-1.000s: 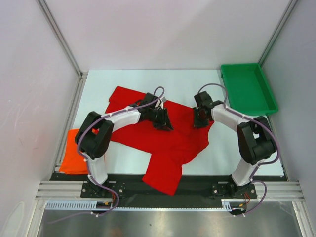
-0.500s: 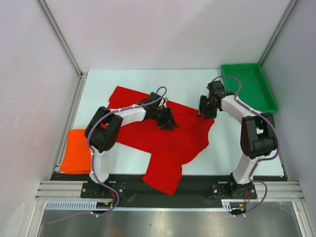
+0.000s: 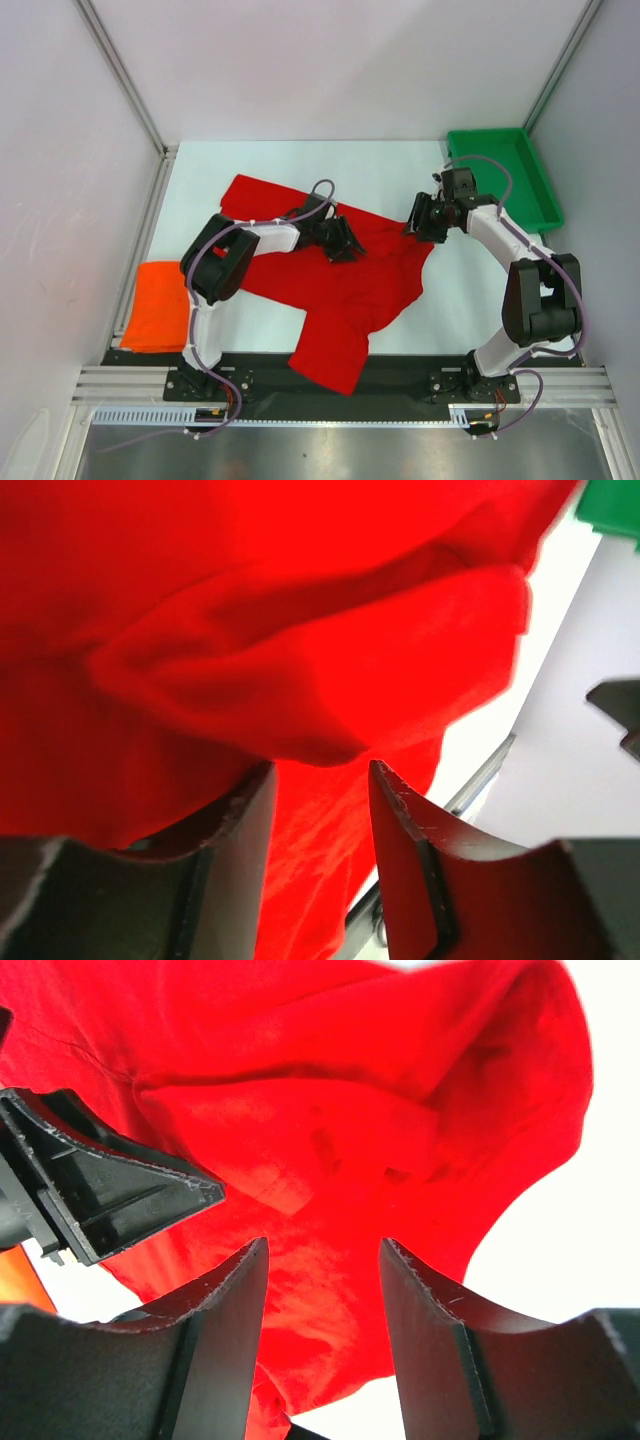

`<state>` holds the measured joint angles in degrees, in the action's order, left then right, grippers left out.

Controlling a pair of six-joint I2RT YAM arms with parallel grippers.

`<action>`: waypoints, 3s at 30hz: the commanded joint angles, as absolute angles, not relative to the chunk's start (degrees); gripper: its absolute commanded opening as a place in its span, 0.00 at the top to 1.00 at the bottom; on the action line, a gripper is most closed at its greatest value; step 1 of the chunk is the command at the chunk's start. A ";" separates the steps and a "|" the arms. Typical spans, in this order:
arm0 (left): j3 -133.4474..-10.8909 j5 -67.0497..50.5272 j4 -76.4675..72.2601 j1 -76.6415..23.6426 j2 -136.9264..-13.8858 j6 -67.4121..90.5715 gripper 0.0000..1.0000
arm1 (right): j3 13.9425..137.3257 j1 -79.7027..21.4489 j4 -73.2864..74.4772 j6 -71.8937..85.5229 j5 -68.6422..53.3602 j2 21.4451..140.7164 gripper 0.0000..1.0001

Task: Fold and stack the t-shirts
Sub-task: Fold the tshirt

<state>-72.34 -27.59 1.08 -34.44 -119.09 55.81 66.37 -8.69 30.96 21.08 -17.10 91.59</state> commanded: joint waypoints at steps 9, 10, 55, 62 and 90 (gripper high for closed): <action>-70.13 -21.62 -12.83 -37.79 -119.00 68.90 0.53 | 62.23 -8.35 27.25 24.08 -20.92 88.07 0.46; -70.31 -21.62 -12.83 -37.97 -119.09 69.25 0.54 | 61.88 -8.35 26.99 24.08 -21.18 88.07 0.46; -70.58 -20.21 1.14 -38.58 -111.53 58.53 1.00 | 66.18 -2.20 23.12 25.23 -26.89 102.92 0.44; -71.37 -20.92 1.58 -38.58 -111.71 57.66 1.00 | 67.59 -2.37 22.15 25.40 -26.72 104.85 0.47; -71.98 -23.47 5.35 -37.27 -110.31 53.79 1.00 | 68.64 -4.48 24.42 23.64 -25.23 102.41 1.00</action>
